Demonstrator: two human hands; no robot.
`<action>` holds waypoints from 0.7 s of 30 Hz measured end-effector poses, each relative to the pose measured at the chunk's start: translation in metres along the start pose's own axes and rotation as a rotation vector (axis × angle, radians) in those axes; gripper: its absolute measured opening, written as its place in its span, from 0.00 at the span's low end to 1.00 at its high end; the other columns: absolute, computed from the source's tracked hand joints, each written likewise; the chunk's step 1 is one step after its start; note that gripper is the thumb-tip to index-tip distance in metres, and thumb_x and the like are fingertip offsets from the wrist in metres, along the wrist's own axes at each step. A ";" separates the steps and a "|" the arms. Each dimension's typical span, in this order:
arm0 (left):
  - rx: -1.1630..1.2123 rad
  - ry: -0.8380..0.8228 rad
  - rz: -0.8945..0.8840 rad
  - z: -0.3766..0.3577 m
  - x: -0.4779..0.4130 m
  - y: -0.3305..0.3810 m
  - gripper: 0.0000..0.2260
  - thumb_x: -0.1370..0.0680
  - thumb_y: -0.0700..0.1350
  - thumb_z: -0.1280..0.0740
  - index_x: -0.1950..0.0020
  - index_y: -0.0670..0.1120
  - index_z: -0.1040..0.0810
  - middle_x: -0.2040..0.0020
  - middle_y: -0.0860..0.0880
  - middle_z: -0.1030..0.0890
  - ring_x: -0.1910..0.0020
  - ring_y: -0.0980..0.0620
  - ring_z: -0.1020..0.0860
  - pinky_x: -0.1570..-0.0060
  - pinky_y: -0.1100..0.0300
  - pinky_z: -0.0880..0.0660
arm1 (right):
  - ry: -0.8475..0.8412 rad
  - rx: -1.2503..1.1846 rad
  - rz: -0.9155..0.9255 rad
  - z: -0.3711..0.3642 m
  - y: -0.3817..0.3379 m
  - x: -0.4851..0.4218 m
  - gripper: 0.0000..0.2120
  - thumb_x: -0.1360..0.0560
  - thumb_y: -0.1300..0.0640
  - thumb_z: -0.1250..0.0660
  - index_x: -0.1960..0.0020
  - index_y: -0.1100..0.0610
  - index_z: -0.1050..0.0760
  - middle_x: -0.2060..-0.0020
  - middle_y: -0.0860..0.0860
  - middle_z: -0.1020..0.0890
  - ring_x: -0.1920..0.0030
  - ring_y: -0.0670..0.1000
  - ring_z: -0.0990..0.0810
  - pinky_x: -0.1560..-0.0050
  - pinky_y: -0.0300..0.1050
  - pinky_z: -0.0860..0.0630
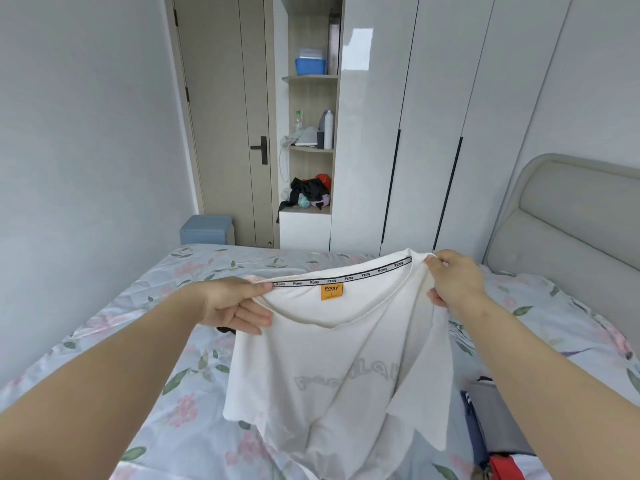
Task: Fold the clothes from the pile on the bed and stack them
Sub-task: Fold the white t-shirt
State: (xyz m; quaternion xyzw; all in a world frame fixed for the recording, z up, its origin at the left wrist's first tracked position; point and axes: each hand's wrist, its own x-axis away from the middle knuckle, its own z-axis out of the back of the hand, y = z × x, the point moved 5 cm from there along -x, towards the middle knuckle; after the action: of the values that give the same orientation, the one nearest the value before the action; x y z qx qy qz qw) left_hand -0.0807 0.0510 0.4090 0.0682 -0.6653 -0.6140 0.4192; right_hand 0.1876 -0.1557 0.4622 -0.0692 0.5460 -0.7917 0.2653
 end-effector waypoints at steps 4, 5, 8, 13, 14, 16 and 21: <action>0.202 0.044 -0.213 0.025 0.020 -0.006 0.18 0.28 0.44 0.30 0.41 0.42 0.30 0.49 0.43 0.17 0.51 0.51 0.17 0.54 0.46 0.20 | 0.035 -0.406 -0.163 -0.030 -0.008 0.040 0.13 0.18 0.56 0.47 0.60 0.52 0.33 0.64 0.55 0.24 0.70 0.53 0.21 0.68 0.46 0.22; 0.182 0.073 -0.270 0.033 0.028 -0.009 0.18 0.29 0.41 0.28 0.43 0.43 0.30 0.47 0.45 0.18 0.48 0.52 0.19 0.50 0.47 0.21 | 0.103 -0.433 -0.139 -0.035 -0.012 0.050 0.13 0.18 0.56 0.48 0.61 0.51 0.34 0.63 0.54 0.24 0.66 0.55 0.21 0.65 0.48 0.23; 0.082 0.185 -0.416 0.055 0.060 -0.022 0.14 0.25 0.29 0.34 0.53 0.47 0.32 0.64 0.53 0.21 0.58 0.54 0.25 0.50 0.55 0.26 | 0.321 -0.415 -0.028 -0.047 -0.025 0.084 0.12 0.19 0.54 0.47 0.61 0.50 0.35 0.64 0.51 0.24 0.56 0.59 0.22 0.54 0.54 0.25; 0.077 0.363 -0.639 0.081 0.120 -0.030 0.11 0.23 0.31 0.37 0.57 0.47 0.33 0.62 0.49 0.27 0.61 0.55 0.26 0.50 0.59 0.25 | 0.556 -0.399 0.131 -0.054 -0.059 0.152 0.07 0.19 0.54 0.47 0.53 0.53 0.34 0.60 0.50 0.24 0.55 0.53 0.24 0.53 0.45 0.30; 0.082 0.369 -0.684 0.085 0.132 -0.029 0.11 0.22 0.32 0.37 0.56 0.47 0.33 0.62 0.49 0.26 0.59 0.55 0.25 0.49 0.60 0.24 | 0.599 -0.390 0.148 -0.052 -0.067 0.165 0.06 0.19 0.54 0.48 0.53 0.53 0.35 0.58 0.50 0.24 0.55 0.52 0.25 0.55 0.43 0.33; 0.090 0.362 -0.782 0.091 0.156 -0.026 0.10 0.21 0.34 0.38 0.55 0.48 0.32 0.59 0.48 0.23 0.57 0.56 0.22 0.49 0.61 0.24 | 0.675 -0.390 0.200 -0.047 -0.080 0.187 0.06 0.19 0.53 0.48 0.53 0.52 0.35 0.57 0.51 0.25 0.56 0.50 0.27 0.56 0.42 0.34; 0.174 0.372 -0.977 0.105 0.196 -0.001 0.08 0.19 0.36 0.41 0.54 0.48 0.32 0.58 0.47 0.21 0.58 0.59 0.17 0.49 0.61 0.22 | 0.816 -0.384 0.409 -0.031 -0.126 0.214 0.09 0.21 0.54 0.48 0.60 0.46 0.39 0.62 0.44 0.30 0.55 0.54 0.29 0.50 0.46 0.32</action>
State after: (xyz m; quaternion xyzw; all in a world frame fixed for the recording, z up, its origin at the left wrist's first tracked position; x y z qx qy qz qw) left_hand -0.2738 0.0116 0.5124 0.5125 -0.5187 -0.6579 0.1881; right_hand -0.0497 -0.2034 0.5247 0.3074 0.7436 -0.5711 0.1623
